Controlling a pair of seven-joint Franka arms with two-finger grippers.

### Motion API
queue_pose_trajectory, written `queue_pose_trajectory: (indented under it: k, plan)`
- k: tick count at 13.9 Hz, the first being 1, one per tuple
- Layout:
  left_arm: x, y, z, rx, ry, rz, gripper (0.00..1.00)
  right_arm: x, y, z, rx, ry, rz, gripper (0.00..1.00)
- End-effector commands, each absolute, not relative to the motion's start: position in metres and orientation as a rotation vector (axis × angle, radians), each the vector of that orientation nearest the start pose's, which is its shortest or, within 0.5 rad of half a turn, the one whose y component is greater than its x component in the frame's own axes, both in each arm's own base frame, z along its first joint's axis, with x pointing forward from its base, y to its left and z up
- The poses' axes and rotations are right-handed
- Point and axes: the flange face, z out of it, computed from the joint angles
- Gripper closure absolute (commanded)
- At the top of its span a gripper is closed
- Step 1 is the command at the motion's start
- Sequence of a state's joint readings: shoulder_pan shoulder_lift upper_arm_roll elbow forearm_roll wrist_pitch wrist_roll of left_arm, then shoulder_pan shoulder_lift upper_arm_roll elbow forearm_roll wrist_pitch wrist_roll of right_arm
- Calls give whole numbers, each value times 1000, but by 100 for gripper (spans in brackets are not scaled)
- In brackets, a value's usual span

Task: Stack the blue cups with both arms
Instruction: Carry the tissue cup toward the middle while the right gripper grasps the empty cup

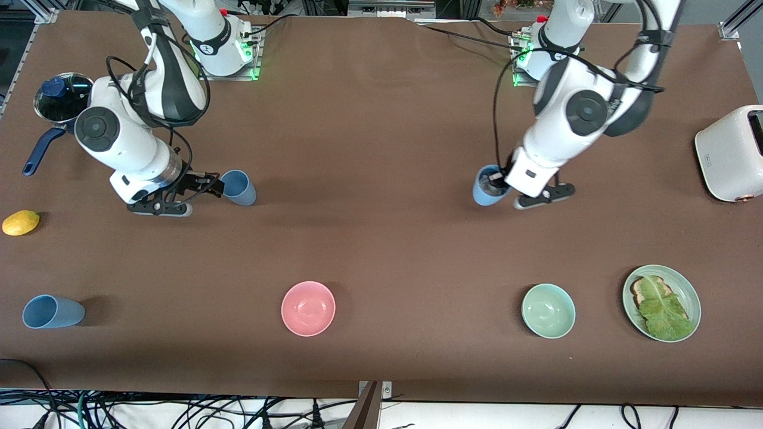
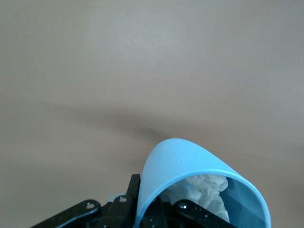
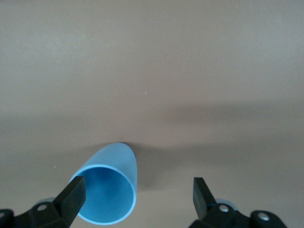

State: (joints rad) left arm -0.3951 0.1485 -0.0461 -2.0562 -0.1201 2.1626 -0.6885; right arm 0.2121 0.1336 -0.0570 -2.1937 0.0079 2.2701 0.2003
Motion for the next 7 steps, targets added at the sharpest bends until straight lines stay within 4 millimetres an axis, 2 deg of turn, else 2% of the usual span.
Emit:
queue_pose_trajectory:
  k: [1,4,7]
  plan:
    - [503,-294,365,-3120,-590,116,100,512,83,312,-3131,102,37,0]
    - [492,-332,354,-3118,-664,88,100,506,85,302,-3127,96,-1,0]
    - [470,-379,324,-3111,-753,63,100,502,86,294,-3132,87,27,0]
